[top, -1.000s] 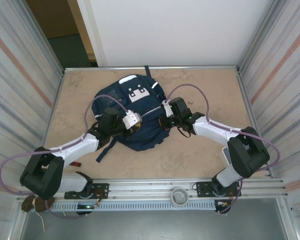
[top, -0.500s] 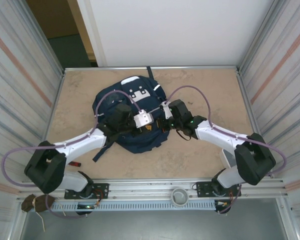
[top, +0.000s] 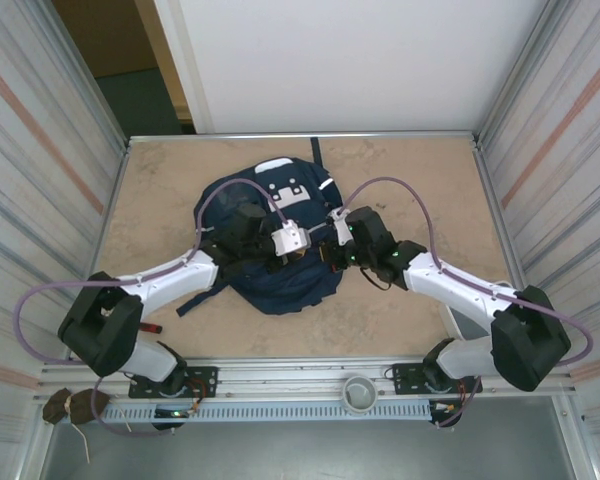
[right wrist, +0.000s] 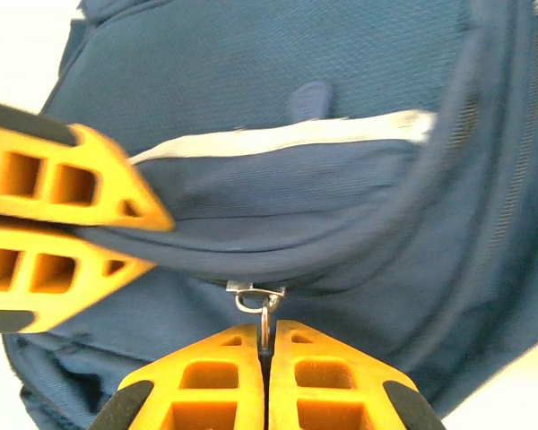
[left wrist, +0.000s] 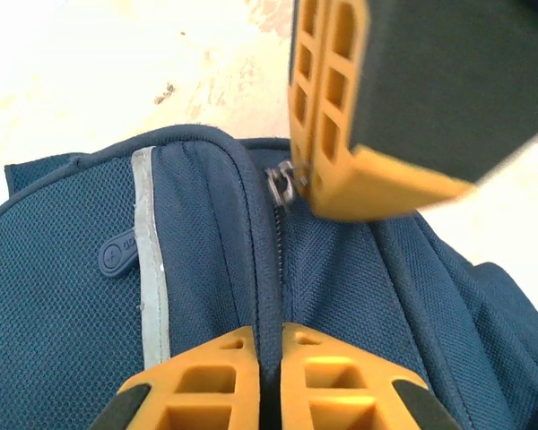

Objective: Pack the student bag

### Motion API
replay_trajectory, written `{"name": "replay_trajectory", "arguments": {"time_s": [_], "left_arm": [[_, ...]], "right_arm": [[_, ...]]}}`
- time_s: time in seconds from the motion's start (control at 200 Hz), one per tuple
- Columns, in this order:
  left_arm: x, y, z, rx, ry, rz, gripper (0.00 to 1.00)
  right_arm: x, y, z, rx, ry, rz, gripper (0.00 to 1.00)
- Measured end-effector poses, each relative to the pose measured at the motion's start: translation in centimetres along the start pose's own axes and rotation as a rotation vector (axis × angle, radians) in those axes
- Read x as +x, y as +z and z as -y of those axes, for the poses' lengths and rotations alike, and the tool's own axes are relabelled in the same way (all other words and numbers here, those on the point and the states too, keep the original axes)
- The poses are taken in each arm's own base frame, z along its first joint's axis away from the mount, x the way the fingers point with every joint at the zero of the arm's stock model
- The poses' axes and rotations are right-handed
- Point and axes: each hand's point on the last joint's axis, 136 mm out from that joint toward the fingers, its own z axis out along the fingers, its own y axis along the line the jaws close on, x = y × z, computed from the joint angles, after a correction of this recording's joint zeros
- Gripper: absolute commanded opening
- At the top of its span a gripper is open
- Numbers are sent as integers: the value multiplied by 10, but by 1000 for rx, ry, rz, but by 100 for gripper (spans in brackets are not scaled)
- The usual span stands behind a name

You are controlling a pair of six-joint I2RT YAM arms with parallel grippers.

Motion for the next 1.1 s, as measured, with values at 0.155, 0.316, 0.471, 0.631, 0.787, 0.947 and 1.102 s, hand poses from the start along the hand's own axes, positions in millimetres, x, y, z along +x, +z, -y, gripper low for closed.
{"name": "replay_trajectory", "arguments": {"time_s": [0.155, 0.316, 0.471, 0.631, 0.787, 0.947, 1.102], "left_arm": [[-6, -13, 10, 70, 14, 76, 0], [-11, -16, 22, 133, 49, 114, 0], [-16, -17, 24, 163, 73, 137, 0], [-21, -12, 20, 178, 99, 144, 0], [-19, -4, 20, 197, 102, 132, 0], [-19, -3, 22, 215, 104, 138, 0], [-18, -3, 27, 242, 94, 145, 1]], "right_arm": [[-8, -9, 25, 21, 59, 13, 0], [-2, -12, 36, 27, 94, -16, 0], [-5, -15, 39, -13, 131, -34, 0], [-12, -9, 49, -48, 185, -66, 6], [-8, -1, 58, -62, 227, -106, 17], [-5, -6, 73, -24, 266, -109, 39], [-4, -28, 115, 136, 344, -50, 54]]}}
